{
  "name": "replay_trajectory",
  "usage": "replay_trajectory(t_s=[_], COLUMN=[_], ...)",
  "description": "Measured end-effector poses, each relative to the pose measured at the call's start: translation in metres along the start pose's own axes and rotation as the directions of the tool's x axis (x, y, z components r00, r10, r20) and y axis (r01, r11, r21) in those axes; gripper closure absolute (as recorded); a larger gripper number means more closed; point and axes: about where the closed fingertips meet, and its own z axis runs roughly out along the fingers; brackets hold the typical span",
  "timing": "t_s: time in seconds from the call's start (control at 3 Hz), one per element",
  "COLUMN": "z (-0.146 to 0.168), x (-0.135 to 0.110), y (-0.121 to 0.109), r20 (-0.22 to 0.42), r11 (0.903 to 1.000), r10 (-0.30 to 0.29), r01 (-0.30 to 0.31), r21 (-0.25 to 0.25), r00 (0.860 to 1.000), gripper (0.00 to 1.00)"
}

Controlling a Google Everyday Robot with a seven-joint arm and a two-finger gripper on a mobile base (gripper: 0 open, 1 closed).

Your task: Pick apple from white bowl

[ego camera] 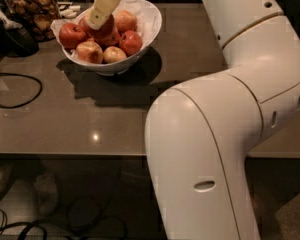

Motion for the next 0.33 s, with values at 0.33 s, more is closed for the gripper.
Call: replay_trajectory(t_s=[0.33], z=[-0.0166], x=[-0.0172], y=[0.0082], r20=[0.042], r11=[0.9991], r10=[-0.042], r01=[0.042], r21=[0.007], r00=[0.998], gripper=[1.00])
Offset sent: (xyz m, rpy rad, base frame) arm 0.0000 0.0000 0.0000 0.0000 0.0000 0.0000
